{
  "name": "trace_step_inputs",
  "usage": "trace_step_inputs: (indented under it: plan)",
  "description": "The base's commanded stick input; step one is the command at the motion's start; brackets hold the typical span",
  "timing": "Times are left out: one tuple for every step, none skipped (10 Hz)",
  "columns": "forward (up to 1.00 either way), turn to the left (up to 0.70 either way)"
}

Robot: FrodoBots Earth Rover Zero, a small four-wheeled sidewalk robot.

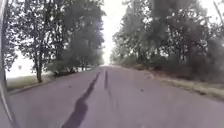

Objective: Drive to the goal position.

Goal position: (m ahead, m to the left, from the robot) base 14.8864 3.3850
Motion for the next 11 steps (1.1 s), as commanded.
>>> trace_step_inputs:
  plan:
    - [0.70,0.00]
    - [0.70,0.00]
    - [0.70,0.00]
    - [0.70,0.00]
    - [0.70,0.00]
    - [0.70,0.00]
    - [0.70,0.00]
    - [0.70,0.00]
    - [0.70,0.00]
    - [0.70,0.00]
    - [0.70,0.00]
